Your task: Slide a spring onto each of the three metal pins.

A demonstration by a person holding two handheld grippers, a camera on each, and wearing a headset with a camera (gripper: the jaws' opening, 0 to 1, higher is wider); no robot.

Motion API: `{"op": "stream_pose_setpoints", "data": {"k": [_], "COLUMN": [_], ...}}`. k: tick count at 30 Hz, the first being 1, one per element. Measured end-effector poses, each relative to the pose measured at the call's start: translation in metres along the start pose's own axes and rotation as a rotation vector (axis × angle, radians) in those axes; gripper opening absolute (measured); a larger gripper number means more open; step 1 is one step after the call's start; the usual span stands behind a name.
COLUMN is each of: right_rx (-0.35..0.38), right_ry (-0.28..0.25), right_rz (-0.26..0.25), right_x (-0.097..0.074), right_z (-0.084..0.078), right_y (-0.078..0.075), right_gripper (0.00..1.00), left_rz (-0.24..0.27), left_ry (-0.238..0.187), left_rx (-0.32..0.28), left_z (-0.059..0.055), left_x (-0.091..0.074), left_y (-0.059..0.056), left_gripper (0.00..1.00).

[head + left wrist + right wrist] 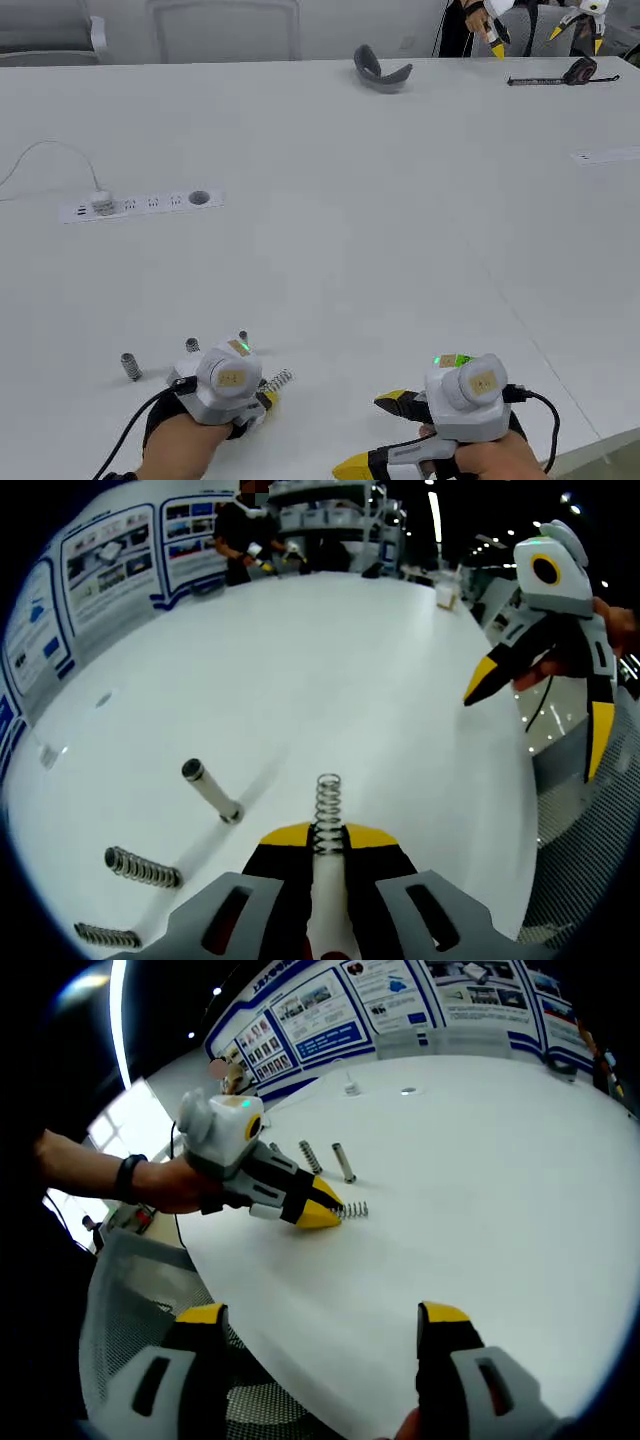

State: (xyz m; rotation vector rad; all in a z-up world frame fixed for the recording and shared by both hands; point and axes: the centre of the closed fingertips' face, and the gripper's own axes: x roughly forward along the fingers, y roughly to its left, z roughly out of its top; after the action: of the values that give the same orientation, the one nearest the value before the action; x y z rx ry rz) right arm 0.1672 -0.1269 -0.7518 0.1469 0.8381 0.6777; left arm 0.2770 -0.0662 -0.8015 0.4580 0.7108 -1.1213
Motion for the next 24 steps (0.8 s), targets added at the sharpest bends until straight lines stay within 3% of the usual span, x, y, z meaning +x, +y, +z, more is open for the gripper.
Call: {"op": "stream_pose_setpoints", "data": {"k": [8, 16, 24], "right_rx": [-0.003, 0.0, 0.024], "right_ry": [-0.007, -0.019, -0.046], "right_rz": [0.006, 0.018, 0.049], "right_x": [0.0, 0.006, 0.012], "right_z": [0.005, 0.011, 0.017], "right_y": [0.001, 0.004, 0.013], "right_gripper": [0.79, 0.78, 0.77], "left_rz": [-0.013, -0.01, 0.012], "left_ry": [0.014, -0.015, -0.04], "left_rx": [-0.05, -0.085, -0.137], "left_z": [-0.006, -0.008, -0.023], "left_x": [-0.008, -0.022, -0.046], "left_y": [0.0, -0.002, 0.0], "left_gripper": [0.11, 0.11, 0.11]}}
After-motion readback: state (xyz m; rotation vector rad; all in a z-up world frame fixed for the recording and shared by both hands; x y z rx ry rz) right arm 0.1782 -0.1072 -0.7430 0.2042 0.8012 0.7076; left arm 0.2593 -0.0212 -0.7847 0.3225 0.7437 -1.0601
